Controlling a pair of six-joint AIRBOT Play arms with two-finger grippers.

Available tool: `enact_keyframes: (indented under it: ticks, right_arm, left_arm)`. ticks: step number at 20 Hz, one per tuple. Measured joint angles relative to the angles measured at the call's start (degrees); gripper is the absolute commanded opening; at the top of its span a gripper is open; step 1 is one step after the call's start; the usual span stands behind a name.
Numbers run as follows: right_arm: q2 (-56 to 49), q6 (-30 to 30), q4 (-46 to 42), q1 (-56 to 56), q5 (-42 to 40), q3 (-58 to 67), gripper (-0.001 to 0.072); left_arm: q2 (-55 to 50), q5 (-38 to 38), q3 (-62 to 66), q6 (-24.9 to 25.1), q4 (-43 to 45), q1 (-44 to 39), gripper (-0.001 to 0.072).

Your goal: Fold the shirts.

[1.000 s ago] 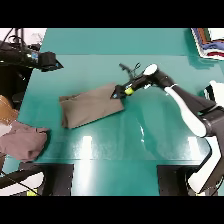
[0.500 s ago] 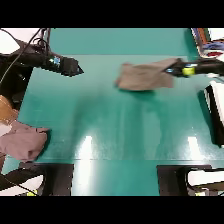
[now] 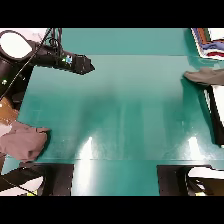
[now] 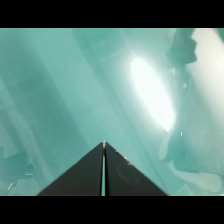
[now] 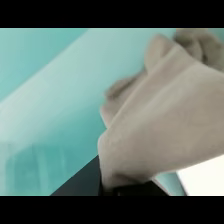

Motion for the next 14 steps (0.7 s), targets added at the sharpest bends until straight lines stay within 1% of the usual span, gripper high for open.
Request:
enact_keyframes:
  ticks: [6, 10, 12, 14]
  right_arm:
    - [-2.9, 1.6, 0.0, -1.8, -0.1, 13.1, 0.0013]
    - [-3.2, 1.9, 0.0, -2.9, 3.0, 21.1, 0.0014]
    - [-2.6, 2.2, -0.2, -4.0, 5.5, 22.8, 0.0014]
    - [-0.8, 2.5, -0.6, -5.7, 7.0, 21.7, 0.0014]
  left_arm:
    - [0.0, 0.7, 0.0, -0.1, -0.2, -0.3, 0.0023]
    - [0.0, 0.8, 0.0, 0.0, 0.0, -0.3, 0.0023]
    - [0.0, 0.8, 0.0, 0.0, 0.1, -0.3, 0.0023]
    - [0.0, 0.8, 0.0, 0.0, 0.1, -0.3, 0.0023]
